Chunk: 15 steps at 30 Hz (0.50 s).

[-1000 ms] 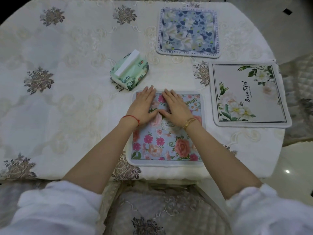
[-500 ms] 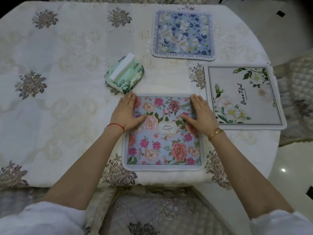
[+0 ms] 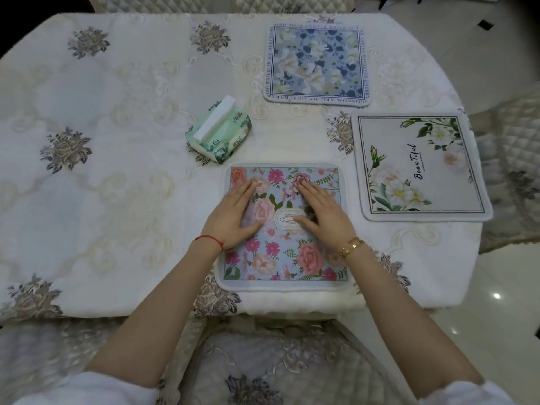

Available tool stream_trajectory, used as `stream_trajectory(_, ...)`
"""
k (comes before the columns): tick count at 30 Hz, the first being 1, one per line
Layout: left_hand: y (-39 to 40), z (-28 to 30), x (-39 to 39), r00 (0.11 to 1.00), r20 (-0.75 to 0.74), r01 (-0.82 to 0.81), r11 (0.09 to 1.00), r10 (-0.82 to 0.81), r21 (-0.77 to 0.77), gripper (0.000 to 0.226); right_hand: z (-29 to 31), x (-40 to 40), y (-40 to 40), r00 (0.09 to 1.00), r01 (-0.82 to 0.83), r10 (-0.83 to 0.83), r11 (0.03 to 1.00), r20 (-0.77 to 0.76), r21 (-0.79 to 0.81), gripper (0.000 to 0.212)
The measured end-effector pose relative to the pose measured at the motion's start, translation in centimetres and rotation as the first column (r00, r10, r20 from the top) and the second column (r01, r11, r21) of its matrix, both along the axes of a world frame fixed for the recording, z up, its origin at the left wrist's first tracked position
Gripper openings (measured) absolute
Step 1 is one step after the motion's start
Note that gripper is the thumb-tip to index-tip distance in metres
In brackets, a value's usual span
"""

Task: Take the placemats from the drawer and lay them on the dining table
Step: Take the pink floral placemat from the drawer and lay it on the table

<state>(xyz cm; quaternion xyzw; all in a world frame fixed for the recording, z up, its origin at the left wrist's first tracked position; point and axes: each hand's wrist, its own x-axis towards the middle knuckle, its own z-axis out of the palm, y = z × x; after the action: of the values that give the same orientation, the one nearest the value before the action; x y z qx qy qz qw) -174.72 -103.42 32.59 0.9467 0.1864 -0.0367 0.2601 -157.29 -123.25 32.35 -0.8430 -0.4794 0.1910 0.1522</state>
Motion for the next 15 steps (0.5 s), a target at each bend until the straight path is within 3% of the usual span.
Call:
stream_trajectory(4,0.4,0.1,-1.6,0.997,-0.022,-0.077,0.997,0.077,-0.002,0.089,0.8,1.6,-3.1,0.998,0.07,-0.07,0.997,-0.004,-0.034,0.081)
stream_trajectory(8,0.4,-0.1,-3.6,0.99,-0.087,-0.103,0.99,0.111,0.092,0.088,1.3,1.3,-5.4,0.987,0.131,-0.125,0.989,0.099,-0.062,0.077)
stream_trajectory(12,-2.6,0.7,-4.9,0.999,-0.017,-0.045,0.997,0.046,0.069,0.085,1.9,-3.1,-5.5,0.998,0.027,-0.026,0.999,0.059,-0.022,0.076)
stream_trajectory(15,-5.7,0.7,-5.3,0.999,-0.045,0.006,1.0,-0.006,0.003,0.084,1.1,-6.4,-4.3,0.998,-0.067,0.068,0.996,0.017,-0.054,0.077)
